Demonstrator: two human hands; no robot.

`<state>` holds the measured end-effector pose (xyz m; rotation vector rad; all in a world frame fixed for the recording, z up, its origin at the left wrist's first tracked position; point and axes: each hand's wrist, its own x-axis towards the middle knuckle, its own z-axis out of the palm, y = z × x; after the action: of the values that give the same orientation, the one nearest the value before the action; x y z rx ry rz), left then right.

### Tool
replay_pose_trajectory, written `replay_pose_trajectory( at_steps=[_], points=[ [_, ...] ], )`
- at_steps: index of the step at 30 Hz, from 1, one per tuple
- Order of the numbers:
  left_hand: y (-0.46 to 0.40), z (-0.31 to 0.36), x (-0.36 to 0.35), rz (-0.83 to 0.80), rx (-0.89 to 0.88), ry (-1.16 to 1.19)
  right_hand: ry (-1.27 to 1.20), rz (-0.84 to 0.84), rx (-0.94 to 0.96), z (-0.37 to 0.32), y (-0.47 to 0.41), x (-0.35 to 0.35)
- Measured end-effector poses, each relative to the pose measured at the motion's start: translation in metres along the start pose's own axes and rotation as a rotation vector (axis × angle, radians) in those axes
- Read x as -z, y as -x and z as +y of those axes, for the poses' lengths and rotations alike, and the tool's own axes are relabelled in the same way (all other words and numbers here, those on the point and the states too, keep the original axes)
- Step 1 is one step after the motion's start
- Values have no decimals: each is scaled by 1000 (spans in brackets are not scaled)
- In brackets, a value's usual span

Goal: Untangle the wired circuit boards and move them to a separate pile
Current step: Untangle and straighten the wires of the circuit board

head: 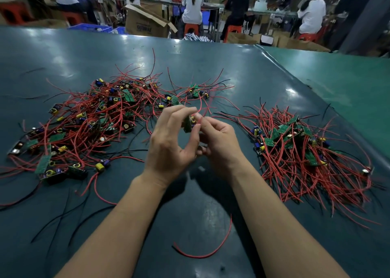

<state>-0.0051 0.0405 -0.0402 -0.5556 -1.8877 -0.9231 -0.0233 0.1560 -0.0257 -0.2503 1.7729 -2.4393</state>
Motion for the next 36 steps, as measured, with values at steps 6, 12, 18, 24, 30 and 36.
replay_pose_trajectory(
  at_steps=[6, 12, 18, 24, 30, 36],
  points=[
    [8, -15, 4, -92, 318, 82, 204, 120, 54, 5, -3, 3],
    [2, -19, 4, -46, 804, 419, 113, 92, 32, 8, -7, 2],
    [-1, -20, 4, -52, 841, 517, 117, 43, 61, 9, -3, 1],
    [-3, -25, 6, 109, 1034, 770, -62, 203, 57, 4, -5, 2],
    [-6, -23, -2, 90, 1005, 942, -82, 221, 72, 4, -6, 1],
    [-7, -26, -8, 18, 970, 813, -118, 207, 5, 6, -8, 4]
  ],
)
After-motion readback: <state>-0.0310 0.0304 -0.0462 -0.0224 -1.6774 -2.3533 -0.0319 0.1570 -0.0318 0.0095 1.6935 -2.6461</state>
